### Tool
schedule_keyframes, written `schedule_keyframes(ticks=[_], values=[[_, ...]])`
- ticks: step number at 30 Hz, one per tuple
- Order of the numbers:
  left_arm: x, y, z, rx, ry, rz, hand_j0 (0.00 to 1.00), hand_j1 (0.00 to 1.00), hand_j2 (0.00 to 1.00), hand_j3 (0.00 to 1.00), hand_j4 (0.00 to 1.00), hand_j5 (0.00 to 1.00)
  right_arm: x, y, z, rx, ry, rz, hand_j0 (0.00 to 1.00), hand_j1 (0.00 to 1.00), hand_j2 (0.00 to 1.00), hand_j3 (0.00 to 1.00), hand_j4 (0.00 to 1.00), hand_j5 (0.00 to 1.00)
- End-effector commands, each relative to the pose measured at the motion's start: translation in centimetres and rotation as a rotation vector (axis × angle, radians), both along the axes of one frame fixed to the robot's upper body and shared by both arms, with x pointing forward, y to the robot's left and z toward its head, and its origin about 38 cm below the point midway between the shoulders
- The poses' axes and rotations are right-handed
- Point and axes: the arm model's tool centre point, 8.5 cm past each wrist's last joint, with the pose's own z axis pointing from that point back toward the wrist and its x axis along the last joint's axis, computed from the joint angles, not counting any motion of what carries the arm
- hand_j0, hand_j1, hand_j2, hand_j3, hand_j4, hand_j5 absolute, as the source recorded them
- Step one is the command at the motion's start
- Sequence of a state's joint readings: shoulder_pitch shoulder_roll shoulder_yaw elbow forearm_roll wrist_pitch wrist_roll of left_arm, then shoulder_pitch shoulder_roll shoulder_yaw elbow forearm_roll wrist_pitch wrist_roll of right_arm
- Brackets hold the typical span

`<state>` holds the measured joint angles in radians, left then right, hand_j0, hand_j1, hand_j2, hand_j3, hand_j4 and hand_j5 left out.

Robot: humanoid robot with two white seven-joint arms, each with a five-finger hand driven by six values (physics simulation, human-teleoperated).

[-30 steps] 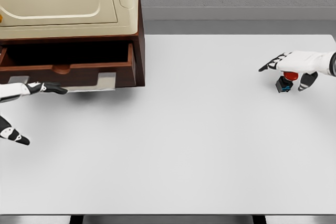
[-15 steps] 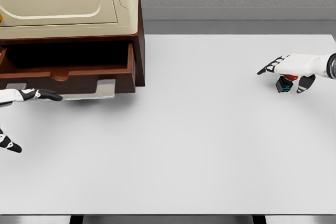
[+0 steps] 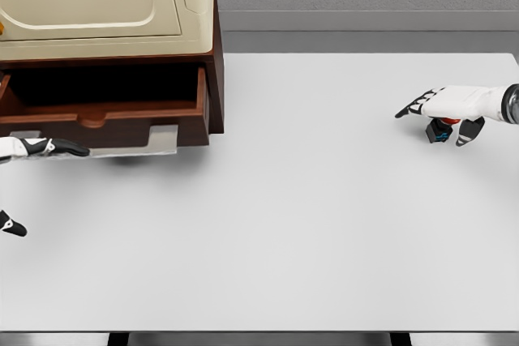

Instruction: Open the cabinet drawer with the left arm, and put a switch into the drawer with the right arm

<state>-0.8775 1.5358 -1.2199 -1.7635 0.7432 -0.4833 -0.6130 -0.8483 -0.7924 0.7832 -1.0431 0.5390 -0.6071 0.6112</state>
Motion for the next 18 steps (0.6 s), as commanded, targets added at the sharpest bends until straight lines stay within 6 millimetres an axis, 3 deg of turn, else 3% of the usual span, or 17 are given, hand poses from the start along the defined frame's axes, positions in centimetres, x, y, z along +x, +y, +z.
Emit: schedule_keyframes(ticks=[1,18], values=[[-0.1,0.2,0.2,-0.011,-0.003,0.007,1.0,1.0,1.0,1.0,1.0,1.0,0.0,0.0,0.1,0.003,-0.001,0.003,1.0,1.0,1.0,1.0,1.0,1.0],[0.0,0.8,1.6,-0.036,-0.023,0.036,1.0,1.0,1.0,1.0,1.0,1.0,-0.1,-0.3,0.3,0.001,-0.004,-0.001,1.0,1.0,1.0,1.0,1.0,1.0]])
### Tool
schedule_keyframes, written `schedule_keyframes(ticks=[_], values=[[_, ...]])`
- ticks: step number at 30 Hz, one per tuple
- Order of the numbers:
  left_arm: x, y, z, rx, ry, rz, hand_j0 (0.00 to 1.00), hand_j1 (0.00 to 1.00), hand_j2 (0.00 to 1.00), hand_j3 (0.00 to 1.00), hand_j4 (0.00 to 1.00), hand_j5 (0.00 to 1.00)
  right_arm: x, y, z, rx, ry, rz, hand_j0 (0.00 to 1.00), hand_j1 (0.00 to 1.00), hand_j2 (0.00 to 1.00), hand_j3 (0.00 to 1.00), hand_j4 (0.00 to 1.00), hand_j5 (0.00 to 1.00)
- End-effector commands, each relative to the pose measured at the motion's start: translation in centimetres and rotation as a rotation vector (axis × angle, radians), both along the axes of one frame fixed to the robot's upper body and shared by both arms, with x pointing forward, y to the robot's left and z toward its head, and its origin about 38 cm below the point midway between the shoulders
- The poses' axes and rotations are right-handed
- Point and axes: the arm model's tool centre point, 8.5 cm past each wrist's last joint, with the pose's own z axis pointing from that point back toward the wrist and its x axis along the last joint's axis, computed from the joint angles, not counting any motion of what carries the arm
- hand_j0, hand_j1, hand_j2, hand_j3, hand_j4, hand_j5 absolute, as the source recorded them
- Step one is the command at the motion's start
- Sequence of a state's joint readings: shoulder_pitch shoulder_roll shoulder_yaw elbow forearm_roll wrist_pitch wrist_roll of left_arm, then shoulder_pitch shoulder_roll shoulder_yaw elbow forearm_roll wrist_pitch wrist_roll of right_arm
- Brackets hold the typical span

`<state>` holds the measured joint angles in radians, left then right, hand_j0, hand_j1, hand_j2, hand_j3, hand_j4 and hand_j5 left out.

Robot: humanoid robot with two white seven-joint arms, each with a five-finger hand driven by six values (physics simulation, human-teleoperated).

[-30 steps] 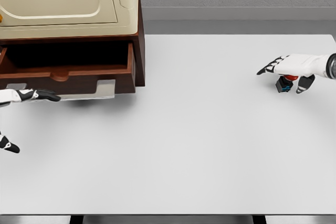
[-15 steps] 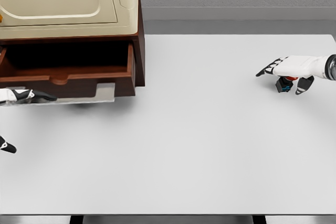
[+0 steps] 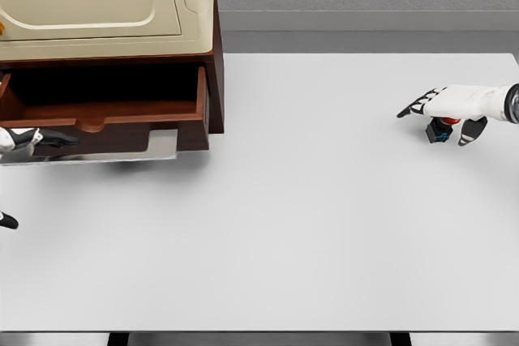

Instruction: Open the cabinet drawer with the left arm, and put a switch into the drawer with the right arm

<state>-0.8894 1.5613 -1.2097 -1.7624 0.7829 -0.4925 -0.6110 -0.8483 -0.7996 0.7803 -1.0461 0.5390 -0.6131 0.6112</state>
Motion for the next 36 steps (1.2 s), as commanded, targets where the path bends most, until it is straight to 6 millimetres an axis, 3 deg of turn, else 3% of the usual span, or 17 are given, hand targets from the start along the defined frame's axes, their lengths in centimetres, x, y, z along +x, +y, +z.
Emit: schedule_keyframes(ticks=[1,9,16,20,23,28,31,36], values=[[0.0,0.1,0.3,-0.014,-0.001,0.009,1.0,1.0,1.0,1.0,1.0,1.0,0.0,-0.1,0.1,0.004,-0.001,-0.004,1.0,1.0,1.0,1.0,1.0,1.0],[-0.3,1.6,3.5,-0.075,-0.042,0.083,1.0,1.0,1.0,1.0,1.0,1.0,0.0,0.0,0.0,0.003,0.001,-0.003,1.0,1.0,1.0,1.0,1.0,1.0],[-2.0,3.3,4.4,-0.054,-0.074,0.095,1.0,1.0,1.0,1.0,1.0,1.0,0.0,0.0,-0.1,0.002,0.003,-0.003,1.0,1.0,1.0,1.0,1.0,1.0],[-3.7,4.6,3.1,-0.038,-0.038,0.113,1.0,1.0,1.0,1.0,1.0,1.0,0.0,0.0,-0.1,0.002,0.003,-0.003,1.0,1.0,1.0,1.0,1.0,1.0],[-4.6,4.9,1.0,-0.009,0.024,0.112,1.0,1.0,1.0,1.0,1.0,1.0,0.0,0.0,-0.1,0.002,0.003,-0.003,1.0,1.0,1.0,1.0,1.0,1.0],[-5.1,5.1,-0.2,-0.01,0.061,0.12,1.0,1.0,1.0,1.0,1.0,1.0,-0.1,0.0,-0.3,-0.003,0.01,0.001,1.0,1.0,1.0,1.0,1.0,1.0],[-6.3,5.4,-2.5,0.012,0.134,0.121,1.0,1.0,1.0,1.0,1.0,1.0,-0.1,0.1,-0.4,-0.004,0.011,0.002,1.0,1.0,1.0,1.0,1.0,1.0],[-7.3,5.6,-4.1,0.049,0.182,0.111,1.0,1.0,1.0,1.0,1.0,1.0,-0.1,0.1,-0.4,-0.004,0.01,0.003,1.0,1.0,1.0,1.0,1.0,1.0]])
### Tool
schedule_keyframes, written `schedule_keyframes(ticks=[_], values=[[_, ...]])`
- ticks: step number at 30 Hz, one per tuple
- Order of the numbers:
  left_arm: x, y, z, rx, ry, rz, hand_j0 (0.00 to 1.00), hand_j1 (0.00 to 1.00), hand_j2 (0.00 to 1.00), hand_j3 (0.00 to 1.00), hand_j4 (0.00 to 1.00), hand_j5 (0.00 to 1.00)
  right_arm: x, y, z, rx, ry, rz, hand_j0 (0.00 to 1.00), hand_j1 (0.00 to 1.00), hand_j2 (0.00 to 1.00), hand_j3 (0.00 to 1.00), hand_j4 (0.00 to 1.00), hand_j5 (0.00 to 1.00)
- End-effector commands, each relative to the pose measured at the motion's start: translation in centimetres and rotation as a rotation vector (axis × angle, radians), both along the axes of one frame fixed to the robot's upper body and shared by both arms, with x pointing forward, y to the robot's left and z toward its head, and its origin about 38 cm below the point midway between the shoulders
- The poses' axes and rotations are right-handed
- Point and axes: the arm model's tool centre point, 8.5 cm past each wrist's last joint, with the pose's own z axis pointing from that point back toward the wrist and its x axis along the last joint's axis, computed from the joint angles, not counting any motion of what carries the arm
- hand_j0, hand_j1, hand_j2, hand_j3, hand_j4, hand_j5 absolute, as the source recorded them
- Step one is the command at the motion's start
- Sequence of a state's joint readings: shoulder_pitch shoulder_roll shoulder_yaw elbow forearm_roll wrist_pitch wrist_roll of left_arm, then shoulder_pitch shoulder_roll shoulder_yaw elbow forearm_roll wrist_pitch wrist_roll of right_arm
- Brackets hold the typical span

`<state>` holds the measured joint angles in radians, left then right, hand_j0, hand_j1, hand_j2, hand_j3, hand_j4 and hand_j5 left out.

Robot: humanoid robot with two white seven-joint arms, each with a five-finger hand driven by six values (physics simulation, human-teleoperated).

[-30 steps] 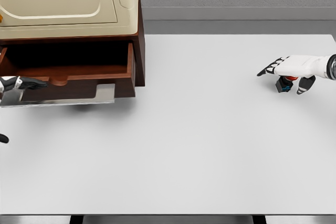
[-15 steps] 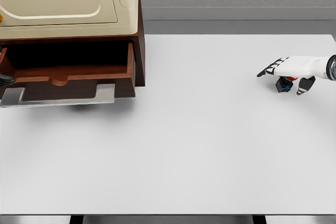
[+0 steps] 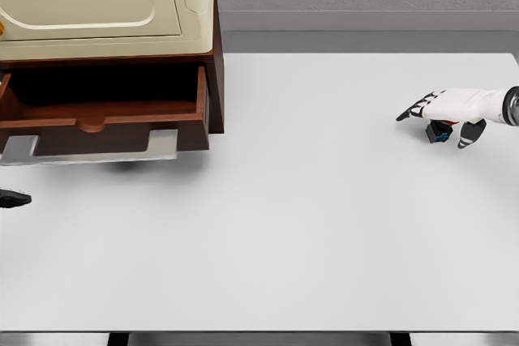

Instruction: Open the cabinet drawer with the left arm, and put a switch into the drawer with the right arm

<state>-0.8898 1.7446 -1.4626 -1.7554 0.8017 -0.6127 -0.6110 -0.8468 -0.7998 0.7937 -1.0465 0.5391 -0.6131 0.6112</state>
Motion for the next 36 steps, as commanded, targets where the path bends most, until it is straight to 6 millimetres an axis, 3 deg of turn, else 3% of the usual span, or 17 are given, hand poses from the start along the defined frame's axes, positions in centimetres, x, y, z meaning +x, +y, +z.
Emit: schedule_keyframes(ticks=[1,7,9,21,31,34,36], values=[[-0.5,0.1,-0.7,0.012,0.025,-0.004,1.0,1.0,1.0,1.0,1.0,1.0,0.0,0.0,0.1,0.004,-0.001,-0.002,1.0,1.0,1.0,1.0,1.0,1.0],[-0.7,-0.1,-1.1,0.052,0.027,-0.039,1.0,1.0,1.0,1.0,1.0,1.0,0.0,-0.2,0.3,0.005,-0.007,-0.006,1.0,1.0,1.0,1.0,1.0,1.0],[0.2,-1.4,-2.0,0.03,0.029,-0.081,1.0,1.0,1.0,1.0,1.0,1.0,-0.1,-0.6,0.6,0.003,-0.011,-0.012,1.0,1.0,1.0,1.0,1.0,1.0],[1.7,-4.1,-3.4,-0.005,0.025,-0.167,1.0,1.0,1.0,1.0,1.0,1.0,-0.1,-0.8,0.7,0.004,-0.012,-0.018,1.0,1.0,1.0,1.0,1.0,1.0],[1.8,-4.4,-3.6,-0.003,0.023,-0.183,1.0,1.0,1.0,1.0,1.0,1.0,0.0,-1.1,1.0,0.009,-0.019,-0.026,1.0,1.0,1.0,1.0,1.0,1.0],[1.9,-4.4,-3.6,-0.002,0.021,-0.183,1.0,1.0,1.0,1.0,1.0,1.0,0.1,-1.2,1.2,0.02,-0.026,-0.033,0.75,0.75,0.75,0.75,0.75,0.75],[1.9,-4.4,-3.6,-0.002,0.021,-0.183,1.0,1.0,1.0,1.0,1.0,1.0,0.1,-1.2,1.2,0.022,-0.026,-0.033,0.71,0.71,0.71,0.71,0.71,0.71]])
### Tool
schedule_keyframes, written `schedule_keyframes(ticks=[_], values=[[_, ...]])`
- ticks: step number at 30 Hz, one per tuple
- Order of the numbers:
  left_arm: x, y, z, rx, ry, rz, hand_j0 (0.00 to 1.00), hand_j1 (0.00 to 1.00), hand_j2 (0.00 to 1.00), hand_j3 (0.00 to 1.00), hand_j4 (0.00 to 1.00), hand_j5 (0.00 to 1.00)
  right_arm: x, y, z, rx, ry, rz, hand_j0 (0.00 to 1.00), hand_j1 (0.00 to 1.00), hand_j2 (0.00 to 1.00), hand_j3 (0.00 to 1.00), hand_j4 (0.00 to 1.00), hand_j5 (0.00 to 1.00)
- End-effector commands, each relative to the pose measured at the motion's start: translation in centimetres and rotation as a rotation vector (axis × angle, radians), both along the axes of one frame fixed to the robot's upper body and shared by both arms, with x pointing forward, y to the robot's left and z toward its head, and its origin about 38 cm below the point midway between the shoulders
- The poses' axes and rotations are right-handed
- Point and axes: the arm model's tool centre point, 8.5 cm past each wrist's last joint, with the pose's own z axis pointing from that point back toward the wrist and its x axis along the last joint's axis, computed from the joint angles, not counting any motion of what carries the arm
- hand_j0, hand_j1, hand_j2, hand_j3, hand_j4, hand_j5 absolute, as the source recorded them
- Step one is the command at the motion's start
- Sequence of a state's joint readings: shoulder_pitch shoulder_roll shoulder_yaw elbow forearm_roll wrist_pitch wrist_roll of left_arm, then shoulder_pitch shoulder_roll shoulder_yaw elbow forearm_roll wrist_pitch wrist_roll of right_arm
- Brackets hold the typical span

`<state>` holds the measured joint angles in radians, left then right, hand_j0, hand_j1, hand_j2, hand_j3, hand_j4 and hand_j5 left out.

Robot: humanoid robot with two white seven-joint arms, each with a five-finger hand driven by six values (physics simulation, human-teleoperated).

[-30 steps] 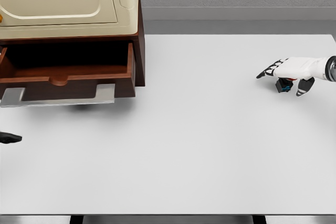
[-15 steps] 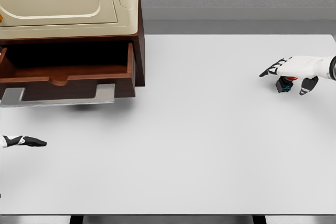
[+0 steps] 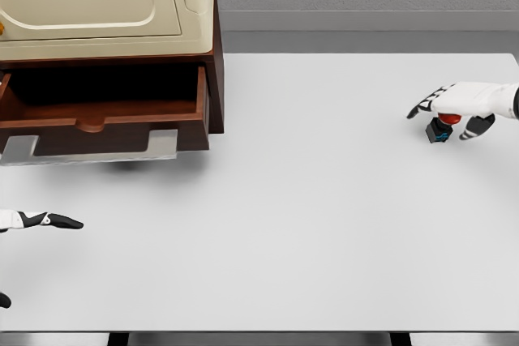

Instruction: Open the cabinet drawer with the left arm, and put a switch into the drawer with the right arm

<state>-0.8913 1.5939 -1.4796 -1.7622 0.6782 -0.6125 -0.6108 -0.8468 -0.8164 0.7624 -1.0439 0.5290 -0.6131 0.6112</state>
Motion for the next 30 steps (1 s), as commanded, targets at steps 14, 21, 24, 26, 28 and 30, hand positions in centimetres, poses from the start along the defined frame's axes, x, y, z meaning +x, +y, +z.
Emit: schedule_keyframes(ticks=[14,21,24,26,28,30], values=[[0.05,-0.01,0.05,-0.005,0.001,0.005,1.0,1.0,1.0,1.0,1.0,1.0,0.05,-0.38,0.08,0.008,-0.001,-0.015,0.66,0.66,0.66,0.66,0.66,0.66],[0.04,-0.01,0.04,-0.004,0.001,0.004,1.0,1.0,1.0,1.0,1.0,1.0,0.08,-0.7,-0.07,0.012,0.004,-0.027,0.56,0.56,0.56,0.56,0.56,0.56],[0.04,-0.01,0.04,-0.004,0.001,0.004,1.0,1.0,1.0,1.0,1.0,1.0,0.08,-0.7,-0.06,0.013,0.004,-0.027,0.56,0.56,0.56,0.56,0.56,0.56],[0.04,-0.01,0.04,-0.004,0.001,0.004,1.0,1.0,1.0,1.0,1.0,1.0,0.08,-0.7,-0.06,0.013,0.004,-0.027,0.49,0.49,0.49,0.49,0.49,0.49],[0.04,-0.01,0.04,-0.004,0.001,0.004,1.0,1.0,1.0,1.0,1.0,1.0,0.08,-0.7,-0.06,0.013,0.004,-0.027,0.46,0.46,0.46,0.46,0.46,0.46],[0.04,-0.01,0.04,-0.004,0.001,0.004,1.0,1.0,1.0,1.0,1.0,1.0,0.19,-0.83,0.37,0.023,-0.008,-0.033,0.44,0.44,0.44,0.44,0.44,0.44]])
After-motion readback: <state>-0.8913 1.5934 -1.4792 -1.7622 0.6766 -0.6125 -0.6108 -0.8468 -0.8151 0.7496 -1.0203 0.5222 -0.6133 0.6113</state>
